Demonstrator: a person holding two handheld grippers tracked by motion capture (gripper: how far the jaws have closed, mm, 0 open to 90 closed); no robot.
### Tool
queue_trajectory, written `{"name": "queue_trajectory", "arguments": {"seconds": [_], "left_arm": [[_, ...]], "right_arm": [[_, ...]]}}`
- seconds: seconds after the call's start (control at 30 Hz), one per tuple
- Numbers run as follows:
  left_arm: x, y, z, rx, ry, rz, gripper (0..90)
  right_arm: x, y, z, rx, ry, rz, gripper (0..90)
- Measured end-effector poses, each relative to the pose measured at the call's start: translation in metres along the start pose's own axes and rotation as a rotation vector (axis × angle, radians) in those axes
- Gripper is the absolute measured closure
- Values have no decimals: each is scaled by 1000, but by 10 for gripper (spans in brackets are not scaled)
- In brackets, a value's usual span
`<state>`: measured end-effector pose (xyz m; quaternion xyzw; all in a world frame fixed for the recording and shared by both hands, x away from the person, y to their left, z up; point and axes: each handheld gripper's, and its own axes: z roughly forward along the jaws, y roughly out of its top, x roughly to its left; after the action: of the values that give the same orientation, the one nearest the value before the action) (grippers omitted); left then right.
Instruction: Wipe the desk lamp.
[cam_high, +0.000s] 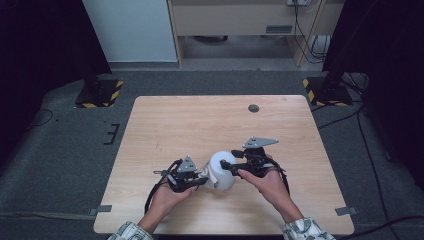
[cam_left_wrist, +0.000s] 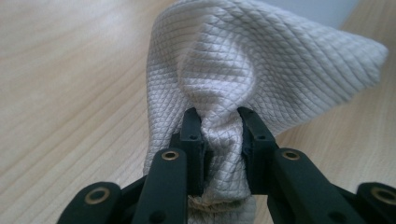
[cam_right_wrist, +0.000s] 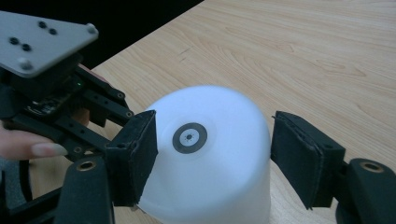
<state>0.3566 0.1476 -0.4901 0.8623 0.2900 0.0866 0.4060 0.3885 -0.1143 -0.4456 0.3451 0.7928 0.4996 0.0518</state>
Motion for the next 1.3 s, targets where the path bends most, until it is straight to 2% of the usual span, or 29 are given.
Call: {"name": "queue_trajectory", "arguments": {"seconds": [0.2,0.3,0.4,0.47,0.5,0.67,0.77,0.83,0.97,1.07,1.13,1.23,1.3], "left_arm": [[-9,6,-19,-129,-23,16,737],[-10,5,-15,-100,-28,26,736],[-10,0,-3,4,-18,33,735],[-10,-2,3,49,17,47,735],[-9,-1,3,42,26,50,735],[-10,5,-14,-88,30,32,735],[-13,4,-15,-94,14,26,735],[-15,4,-11,-65,7,33,734],[-17,-1,8,70,37,42,733],[-12,-3,13,110,61,38,733],[-9,-3,11,96,63,21,733],[-12,1,1,16,46,15,734],[-17,3,-4,-17,30,18,733]], "right_arm": [[1,2,1,4,-10,-10,332],[0,2,2,7,-7,-7,332],[1,3,2,11,-8,-7,332],[2,4,2,18,-9,-16,332],[2,5,2,23,-12,-20,333],[4,6,2,31,-22,-37,332],[4,7,2,36,-19,-41,331],[4,7,2,37,-17,-44,331],[4,7,2,39,-14,-36,331],[4,7,2,39,-13,-38,330],[4,7,2,40,-10,-41,330],[5,7,2,40,-13,-43,329],[5,7,1,39,-15,-40,330]]}}
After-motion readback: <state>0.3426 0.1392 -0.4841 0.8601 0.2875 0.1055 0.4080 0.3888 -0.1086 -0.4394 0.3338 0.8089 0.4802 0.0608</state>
